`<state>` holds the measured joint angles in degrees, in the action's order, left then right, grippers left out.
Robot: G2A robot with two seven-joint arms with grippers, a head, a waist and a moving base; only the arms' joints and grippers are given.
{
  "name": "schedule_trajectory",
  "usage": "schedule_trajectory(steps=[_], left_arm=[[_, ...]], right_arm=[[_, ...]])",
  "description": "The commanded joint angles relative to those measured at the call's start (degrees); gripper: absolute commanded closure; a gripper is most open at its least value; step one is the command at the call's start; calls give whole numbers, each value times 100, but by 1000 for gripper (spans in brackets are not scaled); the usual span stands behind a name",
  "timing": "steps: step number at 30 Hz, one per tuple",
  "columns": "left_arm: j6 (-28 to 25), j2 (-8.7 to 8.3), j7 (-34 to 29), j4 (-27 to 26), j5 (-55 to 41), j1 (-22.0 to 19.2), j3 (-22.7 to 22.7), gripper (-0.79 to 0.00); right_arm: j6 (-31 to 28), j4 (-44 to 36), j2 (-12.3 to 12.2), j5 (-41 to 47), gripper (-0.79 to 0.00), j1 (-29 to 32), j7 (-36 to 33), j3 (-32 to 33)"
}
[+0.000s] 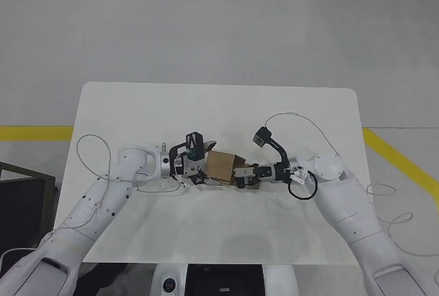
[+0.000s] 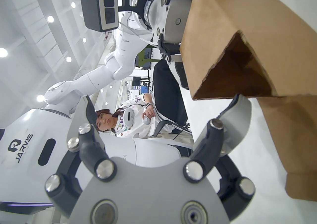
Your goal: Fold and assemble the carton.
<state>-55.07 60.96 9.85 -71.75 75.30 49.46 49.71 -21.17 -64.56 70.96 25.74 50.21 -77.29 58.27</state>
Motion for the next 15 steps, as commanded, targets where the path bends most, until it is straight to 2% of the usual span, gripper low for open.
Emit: schedule_trajectory(steps=[1,8,15], left_arm=[[0,8,0,9,5,1,-6,-785],[-36,23,-8,7,68,25,-17,-785],[-61,36,-19,0,91,41,-9,-785]], right_arm=[[-94,203,51,118,-785,-116,-27,-119],[-459,931,270,494,-785,-517,-123,-551],[-508,1268,409,698,-785,-736,-74,-834]])
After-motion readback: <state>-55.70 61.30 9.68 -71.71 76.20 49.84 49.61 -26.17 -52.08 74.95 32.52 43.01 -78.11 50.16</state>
